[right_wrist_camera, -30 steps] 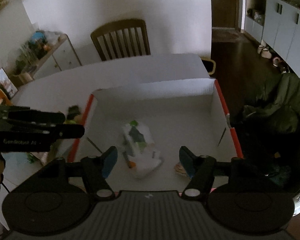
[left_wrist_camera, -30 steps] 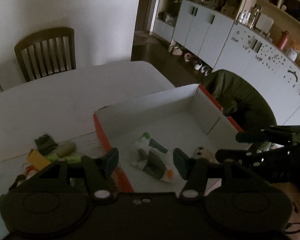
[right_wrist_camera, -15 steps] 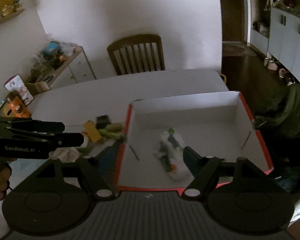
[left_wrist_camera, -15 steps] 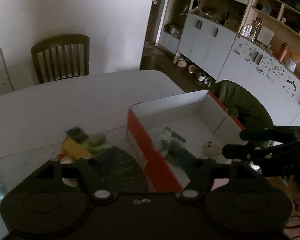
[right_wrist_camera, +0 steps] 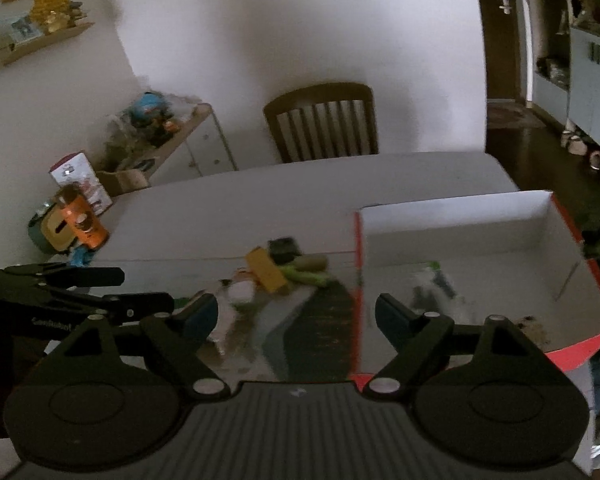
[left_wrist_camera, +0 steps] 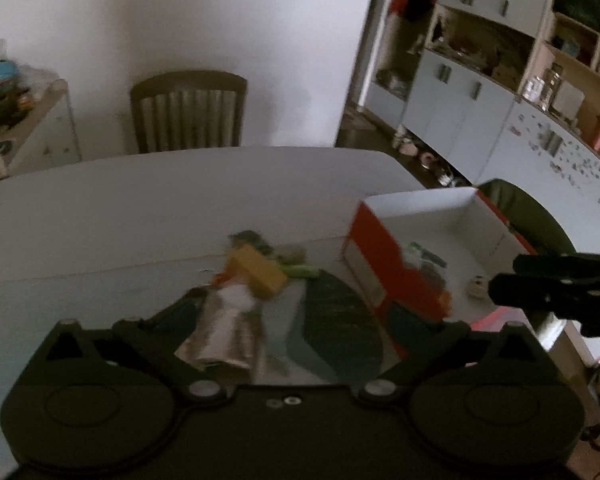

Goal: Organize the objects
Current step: 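Withdraw both grippers from the shoebox back toward the pile, then grasp the teal ball with the left gripper while the right grasps the silver pouch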

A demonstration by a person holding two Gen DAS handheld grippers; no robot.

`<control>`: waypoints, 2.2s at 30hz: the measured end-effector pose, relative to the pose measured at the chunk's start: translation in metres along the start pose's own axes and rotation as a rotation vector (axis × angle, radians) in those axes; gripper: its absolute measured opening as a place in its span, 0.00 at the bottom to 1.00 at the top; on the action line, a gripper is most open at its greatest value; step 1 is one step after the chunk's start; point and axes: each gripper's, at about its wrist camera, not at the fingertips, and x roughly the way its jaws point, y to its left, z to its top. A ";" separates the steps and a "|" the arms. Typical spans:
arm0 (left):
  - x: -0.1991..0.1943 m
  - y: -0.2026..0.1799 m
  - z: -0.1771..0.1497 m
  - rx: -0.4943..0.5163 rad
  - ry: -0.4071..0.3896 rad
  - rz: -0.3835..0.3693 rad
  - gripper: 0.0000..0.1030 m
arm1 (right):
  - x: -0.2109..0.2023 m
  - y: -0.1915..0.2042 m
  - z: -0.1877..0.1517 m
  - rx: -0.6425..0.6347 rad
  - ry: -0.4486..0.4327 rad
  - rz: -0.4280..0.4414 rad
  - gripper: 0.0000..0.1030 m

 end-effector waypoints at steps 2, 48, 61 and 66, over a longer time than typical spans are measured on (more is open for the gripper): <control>-0.003 0.013 -0.005 -0.013 -0.014 0.016 0.99 | 0.004 0.010 -0.003 -0.006 -0.005 0.014 0.84; 0.097 0.218 -0.059 -0.127 0.142 0.214 0.93 | 0.204 0.117 -0.040 -0.494 0.277 -0.010 0.84; 0.107 0.229 -0.061 -0.134 0.158 0.197 0.67 | 0.235 0.129 -0.040 -0.644 0.335 0.049 0.83; 0.106 0.226 -0.061 -0.116 0.144 0.200 0.56 | 0.241 0.132 -0.041 -0.666 0.348 0.085 0.83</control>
